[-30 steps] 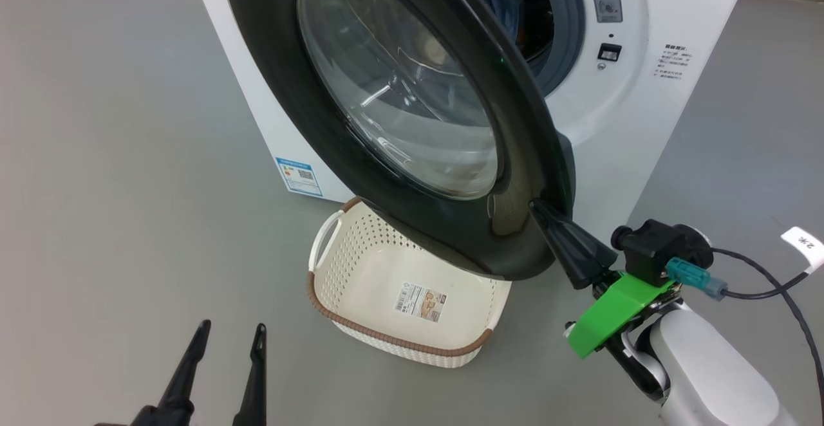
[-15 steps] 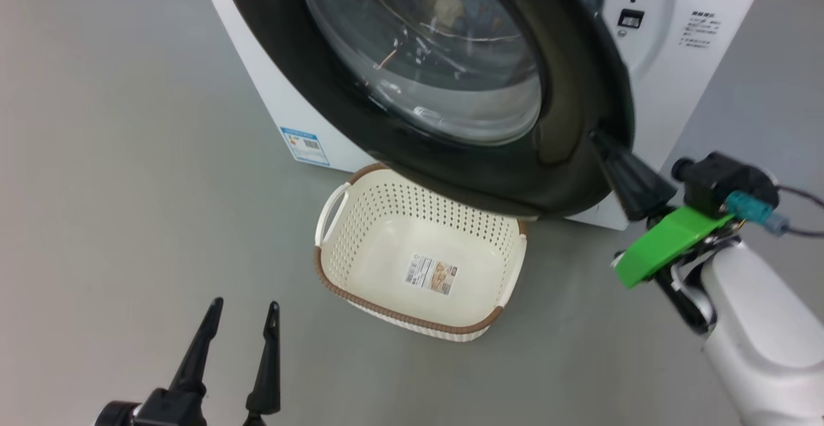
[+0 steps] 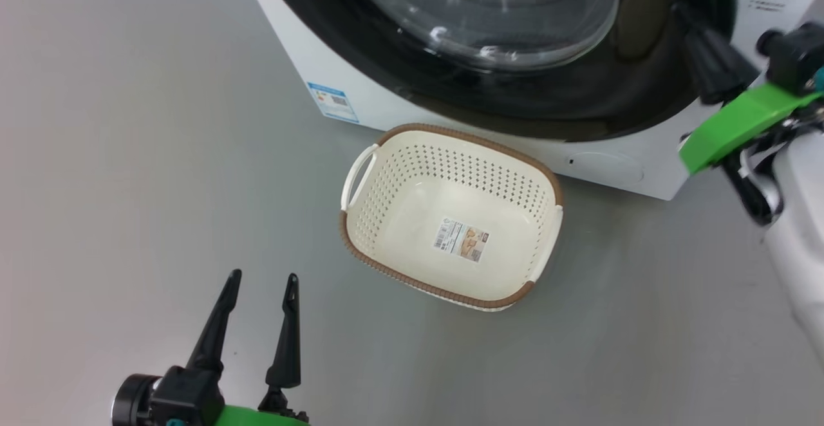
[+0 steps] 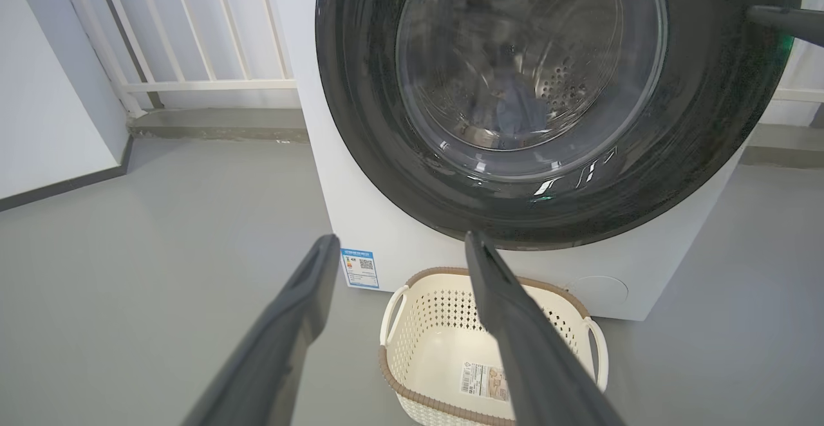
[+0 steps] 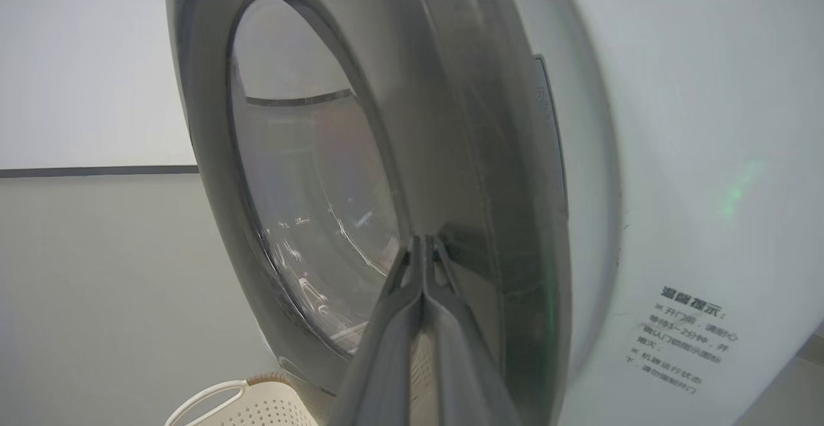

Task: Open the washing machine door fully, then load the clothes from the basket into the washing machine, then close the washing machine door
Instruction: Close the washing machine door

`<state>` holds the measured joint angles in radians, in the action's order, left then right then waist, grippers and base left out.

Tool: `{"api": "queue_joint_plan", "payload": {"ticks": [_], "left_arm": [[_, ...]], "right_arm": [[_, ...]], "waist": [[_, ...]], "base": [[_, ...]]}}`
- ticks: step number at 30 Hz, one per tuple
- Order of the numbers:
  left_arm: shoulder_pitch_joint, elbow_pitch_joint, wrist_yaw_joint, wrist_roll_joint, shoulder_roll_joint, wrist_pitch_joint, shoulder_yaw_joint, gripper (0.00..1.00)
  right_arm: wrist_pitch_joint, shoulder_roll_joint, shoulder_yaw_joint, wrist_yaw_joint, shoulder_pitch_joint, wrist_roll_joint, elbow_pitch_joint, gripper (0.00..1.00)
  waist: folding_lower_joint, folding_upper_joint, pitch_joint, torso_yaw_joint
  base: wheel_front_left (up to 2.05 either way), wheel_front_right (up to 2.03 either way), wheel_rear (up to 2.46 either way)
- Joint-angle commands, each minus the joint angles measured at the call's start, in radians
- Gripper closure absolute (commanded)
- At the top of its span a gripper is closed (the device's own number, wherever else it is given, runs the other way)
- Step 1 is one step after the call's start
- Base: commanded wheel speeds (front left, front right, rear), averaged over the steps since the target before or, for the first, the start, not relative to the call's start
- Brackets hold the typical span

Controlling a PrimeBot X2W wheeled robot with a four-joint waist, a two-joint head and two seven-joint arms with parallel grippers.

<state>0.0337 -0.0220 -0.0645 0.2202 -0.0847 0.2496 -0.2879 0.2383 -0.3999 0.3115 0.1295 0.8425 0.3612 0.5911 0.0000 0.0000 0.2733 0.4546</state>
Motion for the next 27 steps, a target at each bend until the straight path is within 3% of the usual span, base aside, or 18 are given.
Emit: {"api": "queue_joint_plan", "payload": {"ticks": [1, 13, 20, 27], "left_arm": [[0.029, -0.025, 0.010, -0.011, -0.005, 0.012, 0.037, 0.00], [0.029, -0.016, 0.030, -0.022, 0.025, 0.012, 0.056, 0.00], [0.028, -0.011, 0.036, -0.034, 0.029, 0.012, 0.068, 0.00], [0.021, -0.004, 0.044, -0.047, 0.031, 0.012, 0.087, 0.00]], "right_arm": [[0.007, -0.010, 0.001, 0.001, 0.036, 0.002, -0.002, 1.00], [0.021, -0.024, -0.002, 0.001, 0.149, 0.017, 0.110, 1.00], [0.023, -0.018, 0.041, 0.001, 0.113, 0.029, 0.079, 1.00], [0.023, 0.000, 0.034, 0.001, -0.026, 0.070, -0.038, 1.00]], "waist": [[0.0000, 0.0000, 0.024, 0.026], [0.0000, 0.0000, 0.041, 0.045], [0.0000, 0.0000, 0.030, 0.031], [0.0000, 0.0000, 0.000, -0.008]], "base": [[0.00, 0.00, 0.00], [0.00, 0.00, 0.00], [0.00, 0.00, 0.00], [0.00, 0.00, 0.00]]}}
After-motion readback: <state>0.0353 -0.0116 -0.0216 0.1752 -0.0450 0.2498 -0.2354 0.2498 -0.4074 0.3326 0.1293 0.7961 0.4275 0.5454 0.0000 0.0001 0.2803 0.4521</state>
